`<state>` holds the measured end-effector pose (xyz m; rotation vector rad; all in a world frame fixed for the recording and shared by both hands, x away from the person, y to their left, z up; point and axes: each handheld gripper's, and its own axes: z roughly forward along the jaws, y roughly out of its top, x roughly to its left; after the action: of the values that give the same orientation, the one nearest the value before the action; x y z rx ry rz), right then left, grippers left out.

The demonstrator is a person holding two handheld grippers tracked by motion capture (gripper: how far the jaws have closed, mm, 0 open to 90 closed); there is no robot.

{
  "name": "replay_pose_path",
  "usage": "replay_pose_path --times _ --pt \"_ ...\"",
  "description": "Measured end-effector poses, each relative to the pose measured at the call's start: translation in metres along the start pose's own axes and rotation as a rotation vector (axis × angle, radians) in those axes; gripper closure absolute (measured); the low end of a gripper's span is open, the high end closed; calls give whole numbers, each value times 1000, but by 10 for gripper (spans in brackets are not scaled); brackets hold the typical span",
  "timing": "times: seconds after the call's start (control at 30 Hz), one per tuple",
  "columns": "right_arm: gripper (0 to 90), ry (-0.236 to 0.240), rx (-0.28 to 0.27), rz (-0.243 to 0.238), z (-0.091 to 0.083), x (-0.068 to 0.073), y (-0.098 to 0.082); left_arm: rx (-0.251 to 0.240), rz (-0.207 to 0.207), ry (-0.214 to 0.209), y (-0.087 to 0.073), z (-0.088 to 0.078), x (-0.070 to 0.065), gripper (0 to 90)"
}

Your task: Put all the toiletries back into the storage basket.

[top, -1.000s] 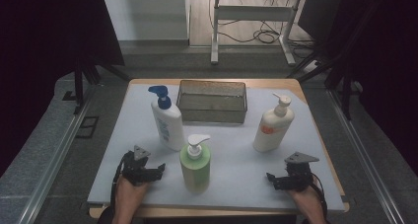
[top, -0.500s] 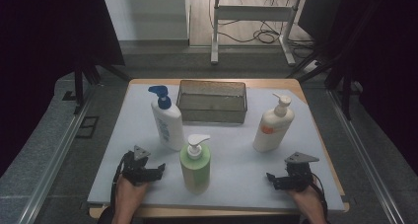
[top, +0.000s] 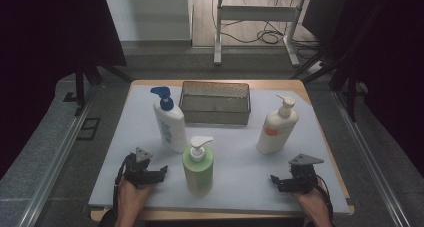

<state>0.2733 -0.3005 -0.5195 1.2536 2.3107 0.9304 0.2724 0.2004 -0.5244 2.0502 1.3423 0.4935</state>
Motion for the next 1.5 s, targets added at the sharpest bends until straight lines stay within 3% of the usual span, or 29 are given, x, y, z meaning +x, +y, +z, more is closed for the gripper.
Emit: replay_pose_path --times 0.13,0.4,0.5,0.57,0.8,1.23,1.5 --pt "135 -3 4 1 -3 -2 2 0 -1 -1 0 0 0 117" --pt "145 7 -26 16 -9 -5 6 0 -2 -1 0 0 0 117" --pt "194 20 -43 28 -11 -7 9 -1 -2 -2 0 0 0 117" --pt "284 26 -58 41 -13 -8 10 -1 -2 -2 0 0 0 117" --pt "391 36 -81 88 -15 -12 14 -3 -2 -2 0 0 0 117" --pt "636 -11 -49 58 -16 -31 26 -4 -3 -2 0 0 0 117" --pt "810 -11 -46 41 -14 -41 33 -6 -4 -3 -1 0 0 117"
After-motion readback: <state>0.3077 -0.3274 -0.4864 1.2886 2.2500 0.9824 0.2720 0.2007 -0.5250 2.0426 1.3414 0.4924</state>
